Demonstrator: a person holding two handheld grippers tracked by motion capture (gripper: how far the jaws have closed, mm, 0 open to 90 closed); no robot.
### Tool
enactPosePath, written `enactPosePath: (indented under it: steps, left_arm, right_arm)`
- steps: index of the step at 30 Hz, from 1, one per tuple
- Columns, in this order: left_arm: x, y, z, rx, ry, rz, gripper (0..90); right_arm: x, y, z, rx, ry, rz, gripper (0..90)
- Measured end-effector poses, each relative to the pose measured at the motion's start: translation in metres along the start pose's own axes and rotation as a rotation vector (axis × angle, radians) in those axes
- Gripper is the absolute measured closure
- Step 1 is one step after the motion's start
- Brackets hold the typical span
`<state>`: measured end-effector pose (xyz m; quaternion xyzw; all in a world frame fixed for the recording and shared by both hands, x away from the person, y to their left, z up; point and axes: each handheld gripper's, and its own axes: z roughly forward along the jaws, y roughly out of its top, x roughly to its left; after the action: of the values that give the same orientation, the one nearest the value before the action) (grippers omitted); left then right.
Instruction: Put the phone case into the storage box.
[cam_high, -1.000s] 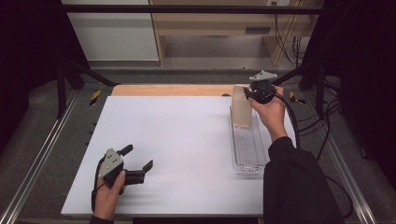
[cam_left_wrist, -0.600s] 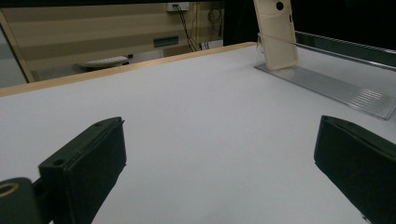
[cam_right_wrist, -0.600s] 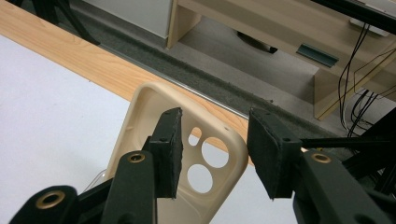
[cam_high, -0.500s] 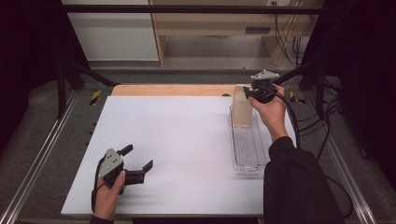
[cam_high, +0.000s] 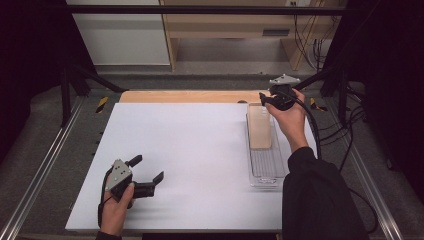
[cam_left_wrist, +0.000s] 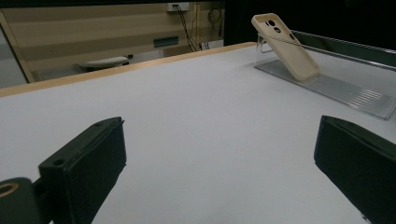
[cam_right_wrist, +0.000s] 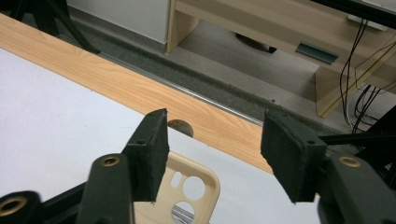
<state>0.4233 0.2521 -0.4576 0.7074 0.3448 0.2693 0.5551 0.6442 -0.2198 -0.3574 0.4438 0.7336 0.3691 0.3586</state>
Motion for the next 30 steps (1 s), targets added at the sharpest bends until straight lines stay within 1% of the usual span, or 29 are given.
enactPosePath:
  steps: [5,10,14,18,20,30]
  left_arm:
    - [-0.0003,0.0001,0.0001,0.000,0.000,0.002,2.2]
    - [-0.0003,0.0000,0.0002,0.001,0.000,0.001,2.2]
    - [-0.0004,-0.0001,0.0004,0.003,0.000,0.002,2.2]
    - [-0.0004,-0.0001,0.0005,0.004,0.001,0.003,2.2]
    - [-0.0004,-0.0002,0.0005,0.005,0.001,0.004,2.2]
    - [-0.0007,-0.0002,0.0006,0.007,0.003,0.003,2.1]
  right_arm:
    - [0.0010,-0.0001,0.0005,0.009,-0.007,0.021,32.4]
    - [0.0021,0.0006,0.0005,0.016,0.001,0.039,24.7]
    - [0.0022,0.0009,0.0002,0.022,0.006,0.052,21.2]
    - [0.0034,0.0004,0.0014,0.041,0.020,0.070,16.1]
    - [0.0041,0.0003,0.0018,0.045,0.024,0.064,14.8]
    - [0.0076,0.0005,0.0028,0.076,0.045,0.083,8.6]
